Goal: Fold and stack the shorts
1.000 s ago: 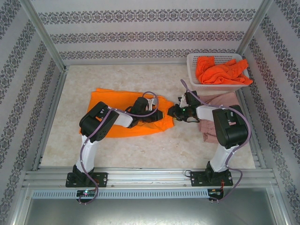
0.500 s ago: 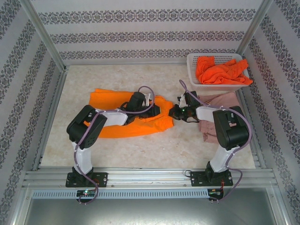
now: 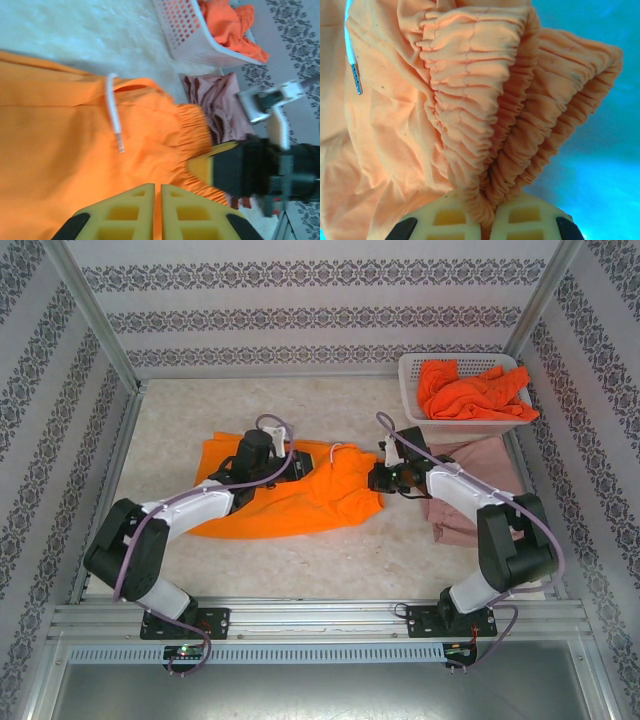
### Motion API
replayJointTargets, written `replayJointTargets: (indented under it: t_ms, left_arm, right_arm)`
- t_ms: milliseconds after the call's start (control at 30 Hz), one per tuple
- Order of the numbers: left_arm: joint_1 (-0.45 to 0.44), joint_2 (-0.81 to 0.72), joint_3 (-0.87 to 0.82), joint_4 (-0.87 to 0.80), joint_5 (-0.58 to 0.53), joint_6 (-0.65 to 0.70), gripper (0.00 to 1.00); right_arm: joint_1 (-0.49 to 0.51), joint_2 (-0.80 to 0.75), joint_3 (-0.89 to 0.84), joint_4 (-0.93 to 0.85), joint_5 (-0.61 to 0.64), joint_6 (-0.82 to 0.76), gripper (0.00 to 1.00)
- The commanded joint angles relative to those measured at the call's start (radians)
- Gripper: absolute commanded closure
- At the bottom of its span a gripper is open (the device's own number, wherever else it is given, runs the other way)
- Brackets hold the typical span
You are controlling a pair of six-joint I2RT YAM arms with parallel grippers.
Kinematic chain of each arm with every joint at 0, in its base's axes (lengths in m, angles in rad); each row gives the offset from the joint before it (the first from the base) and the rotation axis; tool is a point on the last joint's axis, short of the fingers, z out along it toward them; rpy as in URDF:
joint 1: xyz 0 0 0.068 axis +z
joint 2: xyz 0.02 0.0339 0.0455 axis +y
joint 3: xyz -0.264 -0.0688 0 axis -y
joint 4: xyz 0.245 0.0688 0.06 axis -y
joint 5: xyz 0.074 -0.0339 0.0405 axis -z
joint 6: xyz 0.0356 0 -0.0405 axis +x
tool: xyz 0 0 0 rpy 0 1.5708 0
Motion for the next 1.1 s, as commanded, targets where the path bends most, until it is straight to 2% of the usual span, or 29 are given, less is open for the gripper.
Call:
replayJointTargets:
  t_ms: [0, 133, 233, 333, 433, 700, 867, 1067]
  left_arm:
    - [0.038, -0.076, -0.041, -0.049, -0.032, 0.04, 0.82]
    - [0.067, -0.15, -0.083, -0.093, -0.053, 0.068, 0.61]
    - [0.087, -0.198, -0.116, -0.104, -0.066, 0.073, 0.45]
    - [0.108, -0.233, -0.142, -0.119, -0.067, 0.075, 0.34]
    - [0.128, -0.256, -0.166, -0.123, -0.068, 0.074, 0.3]
    - [0.148, -0.264, -0.193, -0.115, -0.06, 0.068, 0.28]
    - [0.155, -0.258, -0.196, -0.129, -0.062, 0.07, 0.16]
    - [0.169, -0.259, -0.222, -0.133, -0.066, 0.072, 0.1]
  right_arm:
    - [0.009, -0.038, 0.118, -0.229, 0.119, -0.13, 1.0]
    - [0.009, -0.029, 0.247, -0.424, 0.225, -0.218, 1.0]
    - [0.009, -0.054, 0.287, -0.47, 0.294, -0.245, 1.0]
    - [0.009, -0.076, 0.328, -0.507, 0.352, -0.265, 1.0]
    - [0.005, -0.089, 0.362, -0.537, 0.411, -0.279, 1.0]
    - [-0.007, -0.03, 0.478, -0.675, 0.468, -0.337, 1.0]
    - [-0.005, 0.014, 0.543, -0.736, 0.52, -0.343, 1.0]
    - [-0.006, 0.008, 0.618, -0.746, 0.586, -0.317, 1.0]
